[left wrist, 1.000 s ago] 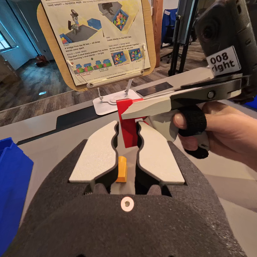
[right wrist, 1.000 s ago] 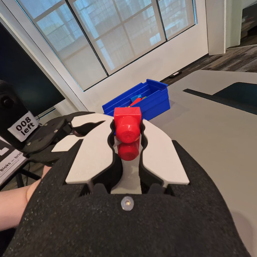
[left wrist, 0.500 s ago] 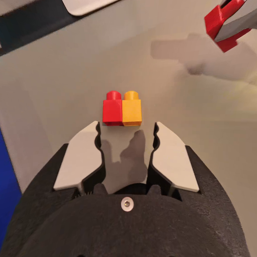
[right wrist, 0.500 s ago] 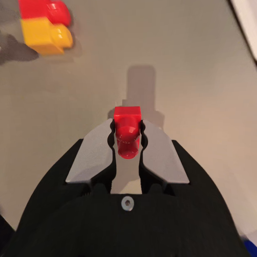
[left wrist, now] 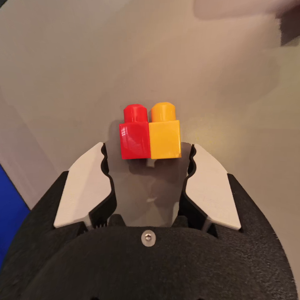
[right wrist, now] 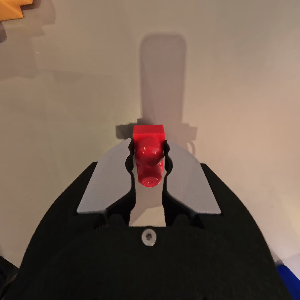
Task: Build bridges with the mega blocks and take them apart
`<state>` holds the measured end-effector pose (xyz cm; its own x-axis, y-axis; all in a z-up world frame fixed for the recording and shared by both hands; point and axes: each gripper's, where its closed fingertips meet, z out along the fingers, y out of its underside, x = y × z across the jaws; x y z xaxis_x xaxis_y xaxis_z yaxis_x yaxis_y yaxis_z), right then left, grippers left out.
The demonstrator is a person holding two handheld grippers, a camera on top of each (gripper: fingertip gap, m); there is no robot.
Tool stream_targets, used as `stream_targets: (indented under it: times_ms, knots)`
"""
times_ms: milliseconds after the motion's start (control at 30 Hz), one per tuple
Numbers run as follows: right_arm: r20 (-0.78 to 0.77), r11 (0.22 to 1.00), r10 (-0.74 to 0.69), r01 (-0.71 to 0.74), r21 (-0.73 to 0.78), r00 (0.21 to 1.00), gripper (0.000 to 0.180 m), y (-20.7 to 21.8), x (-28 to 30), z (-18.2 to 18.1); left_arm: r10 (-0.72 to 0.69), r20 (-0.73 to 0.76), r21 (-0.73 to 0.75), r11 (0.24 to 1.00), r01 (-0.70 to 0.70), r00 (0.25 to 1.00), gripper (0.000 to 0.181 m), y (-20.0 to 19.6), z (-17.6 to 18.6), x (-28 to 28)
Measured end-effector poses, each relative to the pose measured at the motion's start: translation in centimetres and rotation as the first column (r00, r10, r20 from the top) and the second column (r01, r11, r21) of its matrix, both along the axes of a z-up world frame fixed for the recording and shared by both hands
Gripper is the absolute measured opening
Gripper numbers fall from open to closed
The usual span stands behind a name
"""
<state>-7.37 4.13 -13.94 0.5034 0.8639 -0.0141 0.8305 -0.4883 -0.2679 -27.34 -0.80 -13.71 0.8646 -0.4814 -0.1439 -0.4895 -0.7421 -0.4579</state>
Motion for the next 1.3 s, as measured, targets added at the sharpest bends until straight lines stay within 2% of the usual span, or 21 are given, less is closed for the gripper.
stream_targets:
  times_ms: [267, 567, 733, 1000, 1300]
  knots:
    - [0.043, 1.000, -0.008, 0.009, -0.030, 0.999, 0.034, 0.0, 0.4, -1.1, -0.022, -0.067, -0.049, 0.999, 0.019, 0.997, 0.094, 0.8, -0.9, -0.4]
    - [0.048, 0.999, -0.001, 0.003, -0.043, 0.999, 0.034, -0.1, 0.5, -1.3, -0.044, -0.015, -0.080, 0.996, 0.042, 0.999, 0.082, 1.0, -1.2, 0.2]
    - [0.050, 0.999, 0.001, 0.002, -0.045, 0.999, 0.034, -0.2, 0.5, -1.3, -0.031, -0.028, -0.079, 0.996, 0.029, 0.999, 0.088, 0.9, -1.2, 0.0]
    - [0.055, 0.999, 0.007, -0.004, -0.054, 0.998, 0.035, -0.4, 0.5, -1.5, 0.050, 0.057, -0.175, 0.984, -0.039, 0.997, 0.089, 0.2, -1.8, 0.1]
    - [0.056, 0.998, 0.011, -0.007, -0.062, 0.998, 0.035, -0.5, 0.6, -1.6, 0.068, 0.055, -0.180, 0.982, -0.057, 0.996, 0.089, 0.6, -1.8, 0.3]
